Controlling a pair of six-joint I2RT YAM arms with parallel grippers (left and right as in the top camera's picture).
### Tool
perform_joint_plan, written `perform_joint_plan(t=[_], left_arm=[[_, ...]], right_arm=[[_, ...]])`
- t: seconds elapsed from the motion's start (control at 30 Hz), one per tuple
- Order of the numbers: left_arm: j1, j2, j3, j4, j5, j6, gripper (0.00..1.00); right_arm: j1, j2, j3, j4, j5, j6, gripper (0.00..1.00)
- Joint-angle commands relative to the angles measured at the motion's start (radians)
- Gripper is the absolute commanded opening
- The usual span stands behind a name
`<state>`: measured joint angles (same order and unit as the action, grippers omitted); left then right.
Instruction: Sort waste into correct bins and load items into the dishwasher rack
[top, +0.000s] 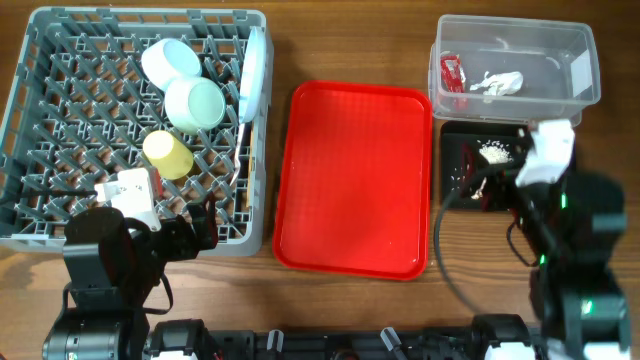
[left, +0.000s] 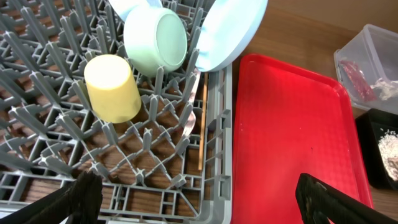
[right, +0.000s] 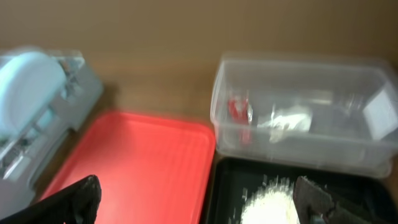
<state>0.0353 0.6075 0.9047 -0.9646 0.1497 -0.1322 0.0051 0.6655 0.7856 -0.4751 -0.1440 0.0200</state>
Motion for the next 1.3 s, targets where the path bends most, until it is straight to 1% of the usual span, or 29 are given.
perform_joint_plan(t=[0.0,0.27,0.53,0.63,0.8,0.97,1.27], left_arm=[[-0.001,-0.003,-0.006,0.003,-0.006,0.017,1.00],[-0.001,-0.003,-0.006,0.003,-0.006,0.017,1.00],[-0.001,-0.003,-0.006,0.003,-0.006,0.017,1.00],[-0.001,-0.003,-0.006,0.003,-0.006,0.017,1.00],[-0.001,-0.003,-0.006,0.003,-0.006,0.017,1.00],[-0.001,-0.003,-0.006,0.003,-0.006,0.017,1.00],[-0.001,-0.003,-0.006,0.003,-0.006,0.017,1.00]], right_arm=[[0.002,-0.184,-0.207,0.182,0.010,-0.016,1.00],[0.003,-0.457,-0.496,0.502,0.006,-0.017,1.00],[0.003,-0.631,-0.725,0.753,0.012,-0.018,1.00],[0.003,-0.663,-0.782,0.797,0.022,-0.020,1.00],[0.003,-0.663,-0.780,0.706,0.036,-0.060,1.00],[0.003,-0.663,-0.780,0.470,0.037,-0.068,1.00],[0.003,-0.661,-0.780,0.481,0.040,-0.072,1.00]])
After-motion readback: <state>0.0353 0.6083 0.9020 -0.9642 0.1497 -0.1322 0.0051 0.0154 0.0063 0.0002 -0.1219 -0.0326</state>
